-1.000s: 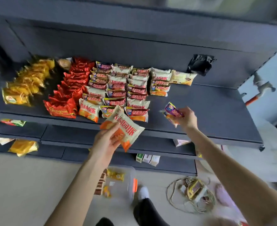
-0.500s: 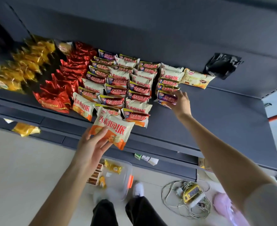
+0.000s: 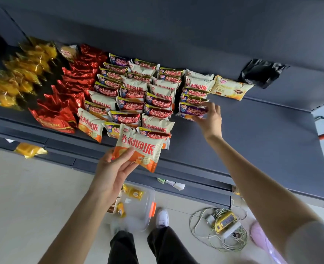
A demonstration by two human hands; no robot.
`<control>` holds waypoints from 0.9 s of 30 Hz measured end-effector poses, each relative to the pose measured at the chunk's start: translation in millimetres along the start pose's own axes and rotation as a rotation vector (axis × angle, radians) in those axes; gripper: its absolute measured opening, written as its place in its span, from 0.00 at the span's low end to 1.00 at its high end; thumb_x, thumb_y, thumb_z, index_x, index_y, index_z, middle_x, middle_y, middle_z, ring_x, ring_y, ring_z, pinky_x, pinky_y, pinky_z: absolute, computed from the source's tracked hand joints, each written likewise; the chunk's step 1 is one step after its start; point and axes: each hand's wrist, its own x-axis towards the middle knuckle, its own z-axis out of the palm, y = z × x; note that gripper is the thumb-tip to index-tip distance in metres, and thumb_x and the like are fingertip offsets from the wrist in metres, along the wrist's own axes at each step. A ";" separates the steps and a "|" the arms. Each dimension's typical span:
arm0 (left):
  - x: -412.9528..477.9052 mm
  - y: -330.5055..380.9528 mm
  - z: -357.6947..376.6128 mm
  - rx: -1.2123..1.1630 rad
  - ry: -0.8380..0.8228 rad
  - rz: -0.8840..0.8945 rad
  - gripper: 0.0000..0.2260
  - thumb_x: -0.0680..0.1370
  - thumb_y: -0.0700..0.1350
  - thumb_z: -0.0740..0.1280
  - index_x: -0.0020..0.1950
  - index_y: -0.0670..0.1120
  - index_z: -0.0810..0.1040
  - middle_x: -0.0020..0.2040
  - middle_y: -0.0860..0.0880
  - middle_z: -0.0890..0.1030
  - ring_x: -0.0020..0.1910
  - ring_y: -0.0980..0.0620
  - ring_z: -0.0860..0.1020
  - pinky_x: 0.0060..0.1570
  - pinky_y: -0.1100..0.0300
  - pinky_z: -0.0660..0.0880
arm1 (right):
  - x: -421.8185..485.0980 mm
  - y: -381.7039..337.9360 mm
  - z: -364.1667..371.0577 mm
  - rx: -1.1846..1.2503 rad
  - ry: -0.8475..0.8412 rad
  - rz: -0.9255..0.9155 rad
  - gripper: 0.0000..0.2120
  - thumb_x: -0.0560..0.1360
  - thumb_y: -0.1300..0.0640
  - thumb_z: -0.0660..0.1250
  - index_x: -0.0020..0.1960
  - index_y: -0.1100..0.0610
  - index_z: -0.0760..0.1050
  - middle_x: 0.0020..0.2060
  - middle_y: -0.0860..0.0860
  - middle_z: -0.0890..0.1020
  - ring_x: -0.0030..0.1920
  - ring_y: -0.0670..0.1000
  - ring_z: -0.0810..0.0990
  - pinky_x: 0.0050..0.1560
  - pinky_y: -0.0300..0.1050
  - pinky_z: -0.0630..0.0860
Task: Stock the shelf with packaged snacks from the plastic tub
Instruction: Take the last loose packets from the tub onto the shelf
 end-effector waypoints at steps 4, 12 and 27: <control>-1.2 -5.7 4.6 0.018 0.007 0.005 0.21 0.62 0.43 0.78 0.53 0.45 0.78 0.54 0.44 0.84 0.52 0.49 0.83 0.44 0.59 0.81 | -0.3 5.5 -1.3 0.065 0.001 0.085 0.23 0.69 0.59 0.75 0.60 0.60 0.72 0.58 0.57 0.73 0.52 0.52 0.75 0.46 0.33 0.65; 3.2 -15.8 25.8 0.088 0.016 -0.012 0.10 0.72 0.36 0.69 0.52 0.43 0.77 0.50 0.46 0.85 0.50 0.49 0.84 0.52 0.55 0.80 | -23.5 6.6 -29.8 0.352 0.120 0.268 0.20 0.72 0.58 0.73 0.61 0.57 0.71 0.54 0.53 0.73 0.45 0.49 0.76 0.42 0.37 0.74; 47.2 -29.4 90.2 0.735 -0.179 0.195 0.14 0.71 0.46 0.75 0.54 0.43 0.78 0.50 0.48 0.84 0.53 0.50 0.80 0.55 0.58 0.75 | -89.0 -26.7 -62.7 0.725 -0.496 0.318 0.21 0.65 0.55 0.74 0.54 0.62 0.75 0.46 0.56 0.84 0.46 0.52 0.83 0.49 0.47 0.79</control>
